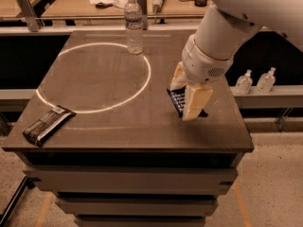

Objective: Move rxbar blueberry near rxbar chocolate

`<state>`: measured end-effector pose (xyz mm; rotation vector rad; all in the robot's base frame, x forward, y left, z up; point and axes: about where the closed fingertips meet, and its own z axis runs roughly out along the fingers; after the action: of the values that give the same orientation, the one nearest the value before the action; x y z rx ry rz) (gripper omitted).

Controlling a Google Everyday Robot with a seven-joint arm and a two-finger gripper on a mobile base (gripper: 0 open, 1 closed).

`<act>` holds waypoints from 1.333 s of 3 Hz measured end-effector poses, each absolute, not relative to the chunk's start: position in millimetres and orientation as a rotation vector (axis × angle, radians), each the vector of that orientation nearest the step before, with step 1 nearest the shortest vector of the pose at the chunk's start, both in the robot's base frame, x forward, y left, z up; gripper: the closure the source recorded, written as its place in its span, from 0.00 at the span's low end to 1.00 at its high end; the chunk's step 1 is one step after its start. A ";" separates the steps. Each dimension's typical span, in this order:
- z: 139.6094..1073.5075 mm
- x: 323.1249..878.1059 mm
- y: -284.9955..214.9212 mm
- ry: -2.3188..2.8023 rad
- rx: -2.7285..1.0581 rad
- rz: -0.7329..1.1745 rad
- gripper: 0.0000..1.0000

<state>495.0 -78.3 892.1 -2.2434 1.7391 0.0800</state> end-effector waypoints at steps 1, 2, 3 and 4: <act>902.9 503.8 -31.2 1.638 -2.248 0.120 1.00; 913.6 507.5 20.7 1.533 -2.240 0.179 1.00; 918.0 509.7 62.7 1.454 -2.243 0.212 1.00; 912.5 513.6 98.1 1.394 -2.260 0.242 1.00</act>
Offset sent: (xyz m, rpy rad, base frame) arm 0.0172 0.1618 0.0354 0.2327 -0.0418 0.1954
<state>513.6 98.1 912.5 -2.2604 1.3943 0.2421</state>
